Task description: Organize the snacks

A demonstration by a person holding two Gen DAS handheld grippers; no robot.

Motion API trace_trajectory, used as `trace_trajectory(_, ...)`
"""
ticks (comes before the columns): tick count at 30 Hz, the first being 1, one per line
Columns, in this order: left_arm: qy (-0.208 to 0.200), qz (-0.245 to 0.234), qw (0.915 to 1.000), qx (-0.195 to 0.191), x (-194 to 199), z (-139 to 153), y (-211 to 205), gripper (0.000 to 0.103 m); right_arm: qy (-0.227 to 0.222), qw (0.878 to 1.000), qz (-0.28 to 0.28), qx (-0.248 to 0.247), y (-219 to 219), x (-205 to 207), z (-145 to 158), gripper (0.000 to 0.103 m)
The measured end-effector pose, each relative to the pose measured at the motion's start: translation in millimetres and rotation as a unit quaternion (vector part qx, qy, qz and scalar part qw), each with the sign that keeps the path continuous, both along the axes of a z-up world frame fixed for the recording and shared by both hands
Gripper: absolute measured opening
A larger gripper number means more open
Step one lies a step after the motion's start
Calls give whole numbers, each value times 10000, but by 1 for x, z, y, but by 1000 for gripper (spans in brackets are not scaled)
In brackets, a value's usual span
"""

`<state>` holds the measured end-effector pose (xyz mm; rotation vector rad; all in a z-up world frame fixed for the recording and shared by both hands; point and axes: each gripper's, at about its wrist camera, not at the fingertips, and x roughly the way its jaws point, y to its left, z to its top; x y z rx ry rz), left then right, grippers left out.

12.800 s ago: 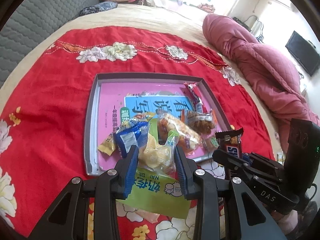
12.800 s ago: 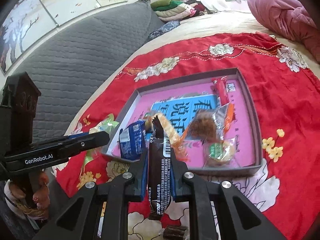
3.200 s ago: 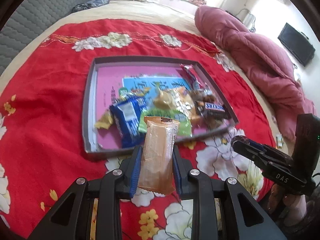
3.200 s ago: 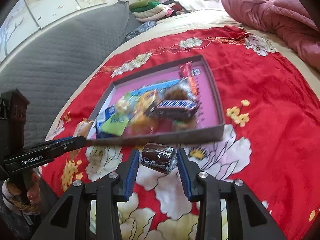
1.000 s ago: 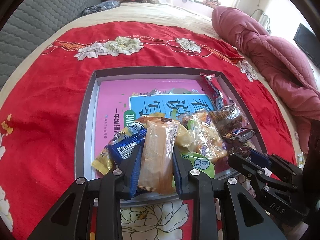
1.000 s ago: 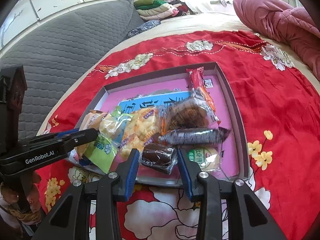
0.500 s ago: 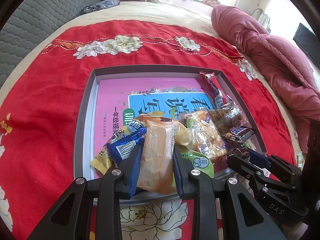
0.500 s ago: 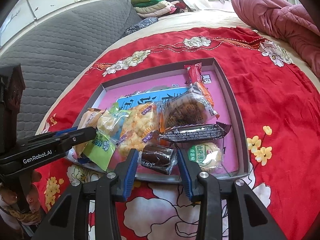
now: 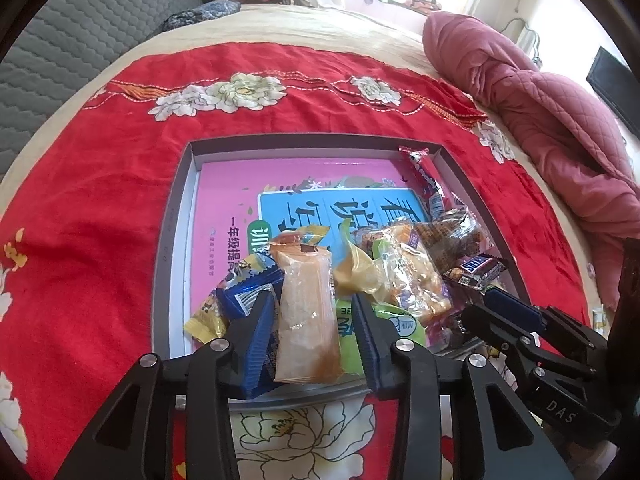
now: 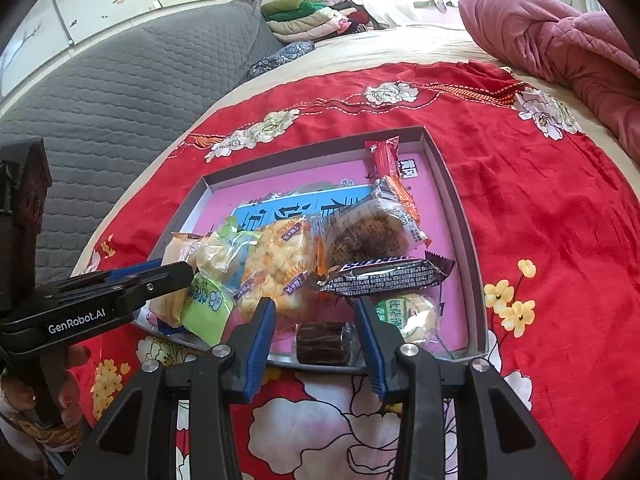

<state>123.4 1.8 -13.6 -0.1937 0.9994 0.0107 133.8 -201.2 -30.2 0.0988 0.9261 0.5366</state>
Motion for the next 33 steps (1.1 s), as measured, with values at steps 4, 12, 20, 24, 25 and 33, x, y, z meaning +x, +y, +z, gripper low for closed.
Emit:
trace_trajectory(4, -23, 7, 10000, 32, -1, 2, 0, 44, -22, 10000, -12, 17, -1, 0, 2, 41)
trace_trajectory(12, -122, 38, 9999, 60, -5, 14, 1, 55, -114, 9999, -33, 51, -2, 0, 7, 50)
trace_trajectory(20, -181, 41, 9998, 94, -12, 27, 1, 57, -224, 9997, -131, 38, -5, -1, 12, 60)
trace_trajectory(24, -184, 7, 9998, 113, -18, 30, -1, 61, -286, 9994, -178, 28, -7, -1, 15, 61)
trace_trajectory(25, -189, 12, 9997, 136, -19, 31, -1, 62, -302, 9994, -191, 23, -8, -1, 15, 61)
trace_trajectory(33, -187, 24, 9996, 217, -26, 36, -4, 70, -517, 9983, -252, -50, -10, -3, 22, 75)
